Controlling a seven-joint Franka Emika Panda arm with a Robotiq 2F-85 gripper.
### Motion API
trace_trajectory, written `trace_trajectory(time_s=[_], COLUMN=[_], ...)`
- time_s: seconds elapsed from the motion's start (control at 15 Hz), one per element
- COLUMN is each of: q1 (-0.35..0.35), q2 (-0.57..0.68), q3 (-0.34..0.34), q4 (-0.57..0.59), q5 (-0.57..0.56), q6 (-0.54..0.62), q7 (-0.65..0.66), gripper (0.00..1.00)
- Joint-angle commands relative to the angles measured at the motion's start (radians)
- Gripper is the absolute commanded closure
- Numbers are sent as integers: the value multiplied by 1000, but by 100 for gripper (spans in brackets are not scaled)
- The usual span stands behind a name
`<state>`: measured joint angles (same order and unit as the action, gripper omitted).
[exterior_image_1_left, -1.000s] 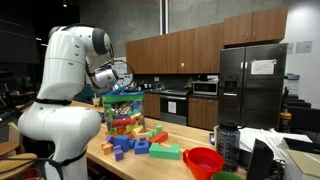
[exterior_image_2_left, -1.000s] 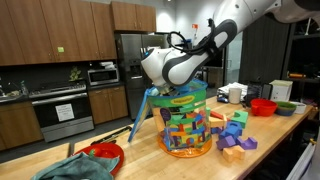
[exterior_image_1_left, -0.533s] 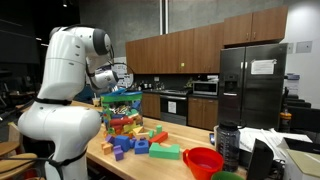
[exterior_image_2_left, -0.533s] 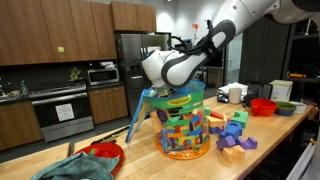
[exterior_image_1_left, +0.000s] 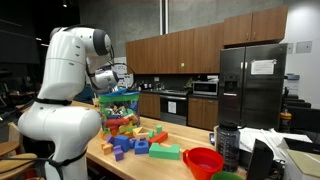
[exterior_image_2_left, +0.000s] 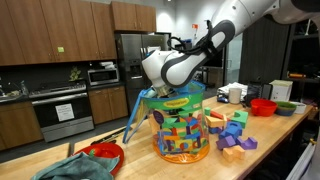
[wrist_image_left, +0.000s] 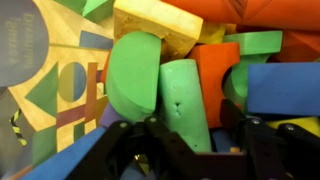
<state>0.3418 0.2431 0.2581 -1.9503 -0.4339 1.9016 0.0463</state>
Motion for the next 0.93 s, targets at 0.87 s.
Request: trace_trajectory(time_s=[0.87], q1=[-15], q2=[1], q3=[-13], q4=[28], q5=[-24], q6=[-43], q7=[-89], gripper=[84])
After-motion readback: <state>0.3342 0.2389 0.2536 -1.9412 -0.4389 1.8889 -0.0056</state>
